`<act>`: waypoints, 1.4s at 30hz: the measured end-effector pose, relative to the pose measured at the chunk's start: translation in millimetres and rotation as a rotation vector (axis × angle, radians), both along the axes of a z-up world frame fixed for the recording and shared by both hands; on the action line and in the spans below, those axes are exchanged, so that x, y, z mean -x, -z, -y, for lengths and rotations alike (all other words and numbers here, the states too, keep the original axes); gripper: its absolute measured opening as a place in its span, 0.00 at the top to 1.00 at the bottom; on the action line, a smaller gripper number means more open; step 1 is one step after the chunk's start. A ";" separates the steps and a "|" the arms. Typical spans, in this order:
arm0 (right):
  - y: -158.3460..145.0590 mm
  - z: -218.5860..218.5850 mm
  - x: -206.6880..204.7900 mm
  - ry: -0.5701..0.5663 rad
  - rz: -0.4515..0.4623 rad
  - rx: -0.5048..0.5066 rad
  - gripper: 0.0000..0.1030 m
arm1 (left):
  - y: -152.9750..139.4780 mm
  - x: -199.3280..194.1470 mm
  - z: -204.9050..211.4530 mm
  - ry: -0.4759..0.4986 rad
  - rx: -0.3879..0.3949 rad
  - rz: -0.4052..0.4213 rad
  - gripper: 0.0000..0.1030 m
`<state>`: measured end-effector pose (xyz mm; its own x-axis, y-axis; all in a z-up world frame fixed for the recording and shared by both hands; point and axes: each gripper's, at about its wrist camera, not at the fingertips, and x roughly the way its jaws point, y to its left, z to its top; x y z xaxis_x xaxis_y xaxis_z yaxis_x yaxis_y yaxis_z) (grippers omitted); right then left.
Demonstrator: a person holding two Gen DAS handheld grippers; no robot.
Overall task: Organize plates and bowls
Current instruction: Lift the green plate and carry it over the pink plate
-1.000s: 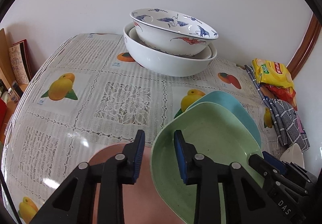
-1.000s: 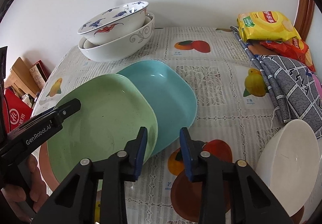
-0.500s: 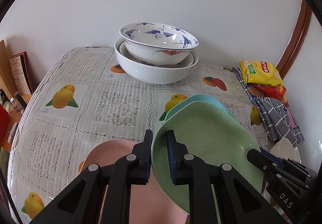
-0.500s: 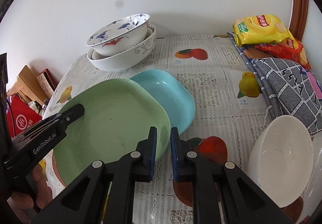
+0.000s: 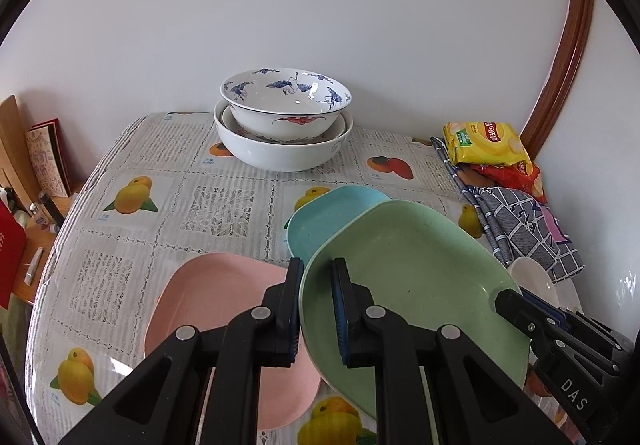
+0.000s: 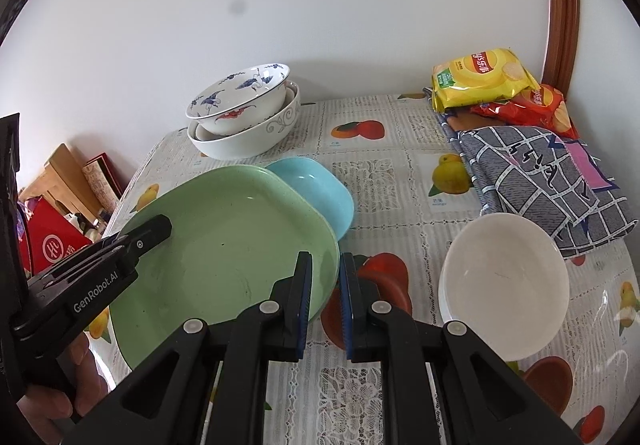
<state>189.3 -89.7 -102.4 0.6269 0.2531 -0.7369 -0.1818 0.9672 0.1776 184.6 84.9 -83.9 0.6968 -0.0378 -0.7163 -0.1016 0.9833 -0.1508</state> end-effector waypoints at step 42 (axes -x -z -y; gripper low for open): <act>4.6 -62.6 54.1 -0.098 -0.002 0.015 0.87 | 11.6 76.1 -57.7 -0.126 0.017 -0.017 0.86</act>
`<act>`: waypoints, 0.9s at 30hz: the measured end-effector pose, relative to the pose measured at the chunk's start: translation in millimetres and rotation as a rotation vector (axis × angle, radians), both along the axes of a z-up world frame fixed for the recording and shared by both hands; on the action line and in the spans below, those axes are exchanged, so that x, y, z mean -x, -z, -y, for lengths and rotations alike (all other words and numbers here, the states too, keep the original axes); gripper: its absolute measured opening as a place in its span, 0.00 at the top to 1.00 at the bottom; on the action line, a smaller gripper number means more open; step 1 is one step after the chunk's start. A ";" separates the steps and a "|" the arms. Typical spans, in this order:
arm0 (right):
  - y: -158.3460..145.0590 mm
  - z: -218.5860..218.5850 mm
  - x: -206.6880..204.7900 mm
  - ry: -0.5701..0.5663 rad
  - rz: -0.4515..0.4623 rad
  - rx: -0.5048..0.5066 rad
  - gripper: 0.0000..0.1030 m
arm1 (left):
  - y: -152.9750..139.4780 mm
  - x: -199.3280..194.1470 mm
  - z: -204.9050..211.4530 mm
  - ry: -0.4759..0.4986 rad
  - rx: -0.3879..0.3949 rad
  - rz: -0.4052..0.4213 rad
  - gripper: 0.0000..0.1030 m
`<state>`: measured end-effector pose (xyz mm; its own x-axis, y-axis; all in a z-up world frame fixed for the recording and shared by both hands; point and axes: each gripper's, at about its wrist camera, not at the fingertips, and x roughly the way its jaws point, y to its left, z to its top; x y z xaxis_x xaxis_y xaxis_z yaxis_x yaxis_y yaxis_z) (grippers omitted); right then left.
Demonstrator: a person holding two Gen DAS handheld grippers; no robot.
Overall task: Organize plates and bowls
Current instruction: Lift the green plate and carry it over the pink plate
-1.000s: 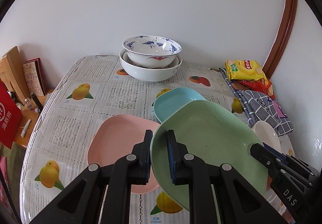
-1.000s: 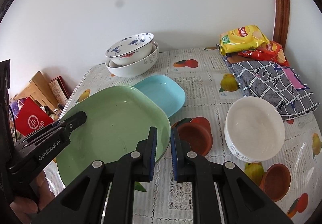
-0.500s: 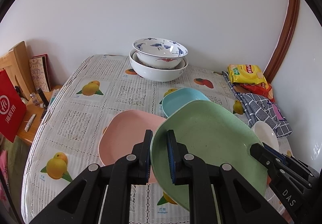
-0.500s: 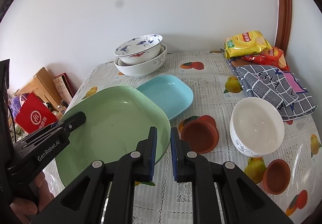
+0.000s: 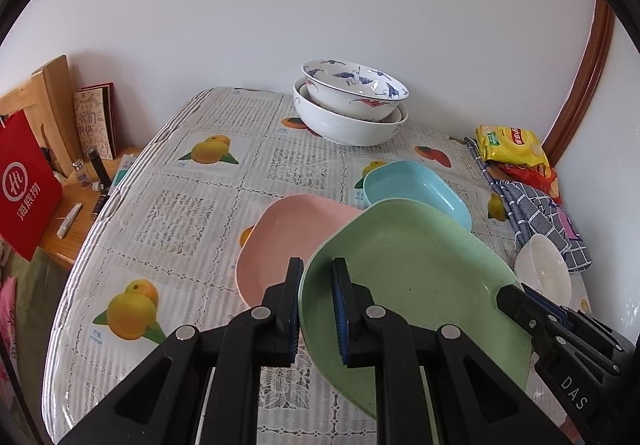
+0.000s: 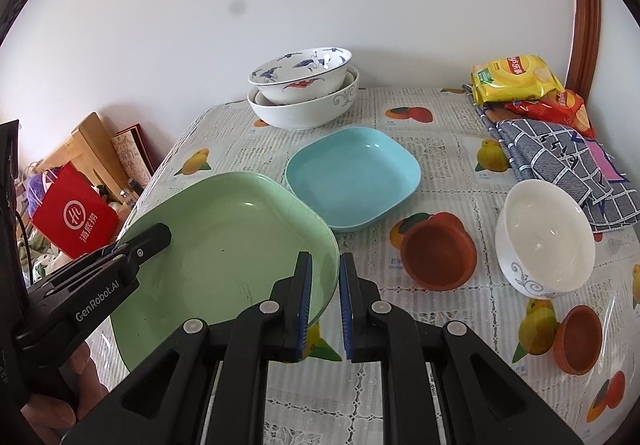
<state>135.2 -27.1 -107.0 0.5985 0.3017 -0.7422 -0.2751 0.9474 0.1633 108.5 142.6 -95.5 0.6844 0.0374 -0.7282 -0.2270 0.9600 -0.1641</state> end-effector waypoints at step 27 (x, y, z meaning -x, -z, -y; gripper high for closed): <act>22.9 -38.6 -26.0 -0.054 -0.035 0.042 0.87 | 22.9 -11.5 -33.8 -0.054 0.015 -0.051 0.86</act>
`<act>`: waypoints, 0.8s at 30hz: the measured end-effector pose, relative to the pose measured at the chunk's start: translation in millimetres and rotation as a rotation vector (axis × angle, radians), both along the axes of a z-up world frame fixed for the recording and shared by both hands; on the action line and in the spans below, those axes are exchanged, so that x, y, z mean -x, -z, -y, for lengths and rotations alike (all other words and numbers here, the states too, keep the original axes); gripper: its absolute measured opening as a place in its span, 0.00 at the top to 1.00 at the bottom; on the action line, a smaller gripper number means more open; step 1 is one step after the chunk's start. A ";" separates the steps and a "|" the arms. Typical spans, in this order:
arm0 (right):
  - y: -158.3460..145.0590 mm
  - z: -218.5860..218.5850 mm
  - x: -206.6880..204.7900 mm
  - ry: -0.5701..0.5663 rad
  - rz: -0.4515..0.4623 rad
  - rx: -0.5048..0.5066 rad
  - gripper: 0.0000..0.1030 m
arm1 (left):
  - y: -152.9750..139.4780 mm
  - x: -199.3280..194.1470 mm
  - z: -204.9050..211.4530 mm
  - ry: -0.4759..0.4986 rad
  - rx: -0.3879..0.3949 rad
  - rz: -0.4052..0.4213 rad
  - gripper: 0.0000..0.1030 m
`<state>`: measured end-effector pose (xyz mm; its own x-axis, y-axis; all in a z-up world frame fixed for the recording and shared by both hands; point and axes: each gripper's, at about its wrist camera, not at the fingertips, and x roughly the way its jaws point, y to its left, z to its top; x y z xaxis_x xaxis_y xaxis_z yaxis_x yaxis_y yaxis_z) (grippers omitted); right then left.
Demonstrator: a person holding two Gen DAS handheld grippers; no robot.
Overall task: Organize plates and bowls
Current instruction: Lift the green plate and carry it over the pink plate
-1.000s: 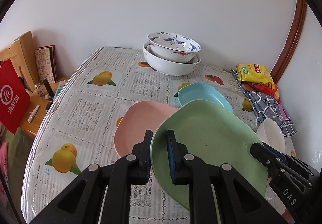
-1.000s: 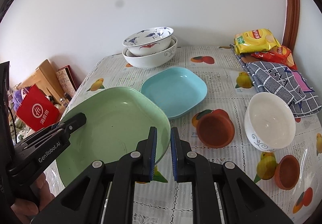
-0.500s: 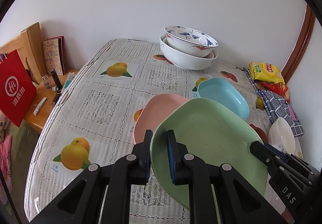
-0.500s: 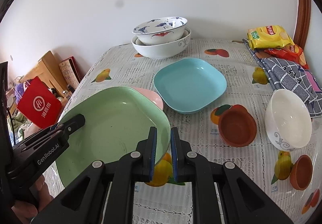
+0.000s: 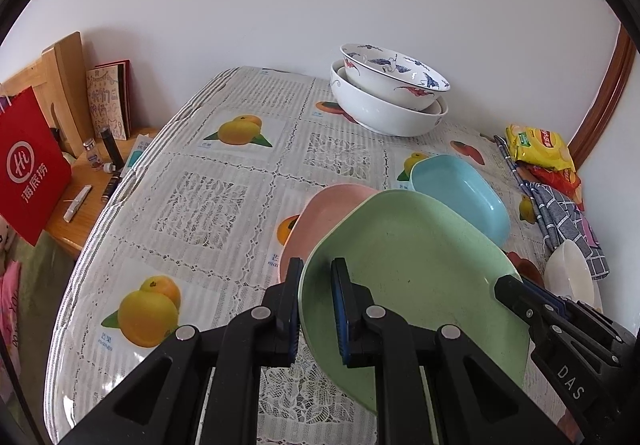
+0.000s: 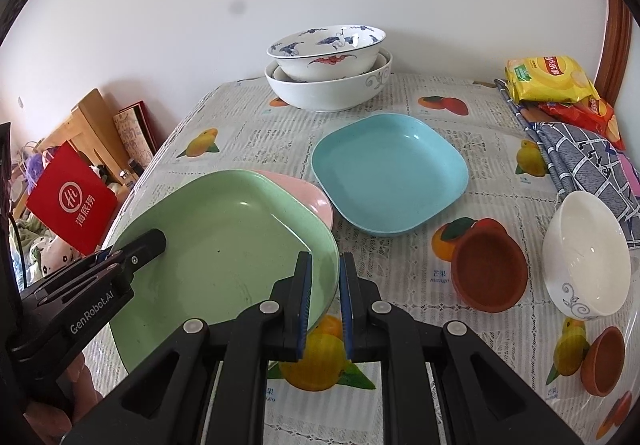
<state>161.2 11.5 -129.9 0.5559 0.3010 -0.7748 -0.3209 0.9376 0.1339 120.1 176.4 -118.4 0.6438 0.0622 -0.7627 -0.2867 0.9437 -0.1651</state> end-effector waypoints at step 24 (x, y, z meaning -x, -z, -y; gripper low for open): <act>11.4 -24.5 -16.8 -0.028 -0.022 0.048 0.86 | 15.8 -12.4 -17.8 -0.024 0.030 -0.034 0.86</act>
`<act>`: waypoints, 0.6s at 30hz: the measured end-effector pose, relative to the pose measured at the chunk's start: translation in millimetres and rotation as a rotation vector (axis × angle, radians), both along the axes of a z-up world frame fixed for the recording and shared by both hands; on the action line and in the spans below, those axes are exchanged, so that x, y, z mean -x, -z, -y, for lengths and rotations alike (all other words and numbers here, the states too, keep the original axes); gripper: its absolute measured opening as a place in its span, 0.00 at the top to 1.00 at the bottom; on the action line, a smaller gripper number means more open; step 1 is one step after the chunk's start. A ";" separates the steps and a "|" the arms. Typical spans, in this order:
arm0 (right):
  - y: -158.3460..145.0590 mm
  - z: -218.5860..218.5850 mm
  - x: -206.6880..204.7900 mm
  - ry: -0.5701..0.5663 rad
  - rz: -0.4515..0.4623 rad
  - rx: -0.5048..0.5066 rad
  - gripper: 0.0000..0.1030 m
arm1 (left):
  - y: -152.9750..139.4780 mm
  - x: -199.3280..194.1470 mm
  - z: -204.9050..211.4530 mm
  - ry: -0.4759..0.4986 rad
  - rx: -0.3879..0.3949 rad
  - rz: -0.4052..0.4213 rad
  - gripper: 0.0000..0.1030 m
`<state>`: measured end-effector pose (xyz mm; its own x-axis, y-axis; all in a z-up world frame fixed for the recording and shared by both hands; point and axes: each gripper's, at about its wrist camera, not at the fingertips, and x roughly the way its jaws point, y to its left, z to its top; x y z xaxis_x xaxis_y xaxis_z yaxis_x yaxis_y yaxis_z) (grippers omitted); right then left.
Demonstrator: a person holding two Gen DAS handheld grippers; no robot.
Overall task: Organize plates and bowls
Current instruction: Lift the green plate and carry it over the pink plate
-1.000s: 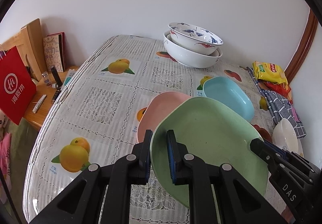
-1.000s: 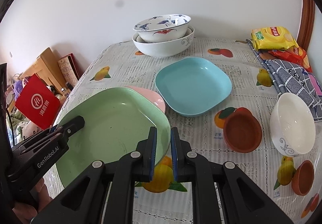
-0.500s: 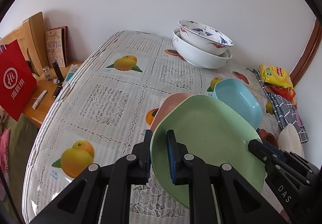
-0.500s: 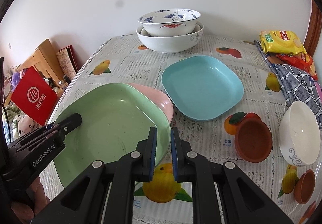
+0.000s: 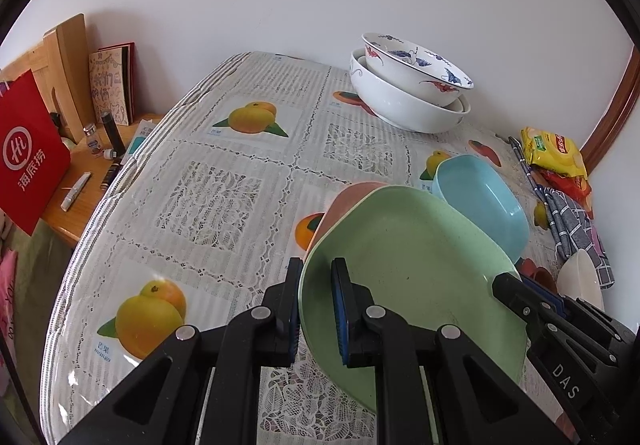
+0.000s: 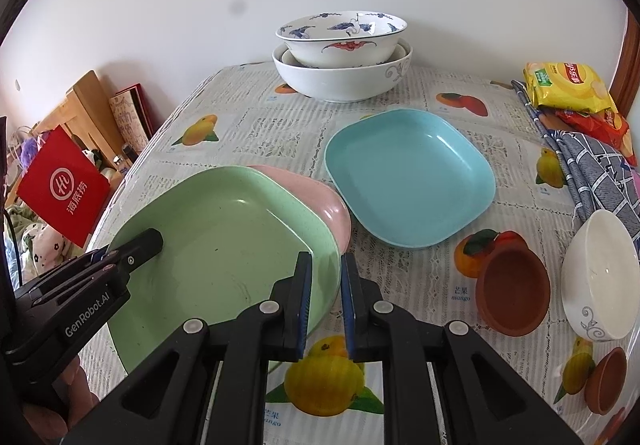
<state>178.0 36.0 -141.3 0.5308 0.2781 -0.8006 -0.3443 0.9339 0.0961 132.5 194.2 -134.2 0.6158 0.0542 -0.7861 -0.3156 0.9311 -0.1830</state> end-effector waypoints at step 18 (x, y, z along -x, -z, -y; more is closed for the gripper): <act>12.7 -3.9 -20.1 -0.006 -0.028 -0.014 0.85 | 9.4 -12.9 -2.5 -0.017 -0.010 -0.025 0.86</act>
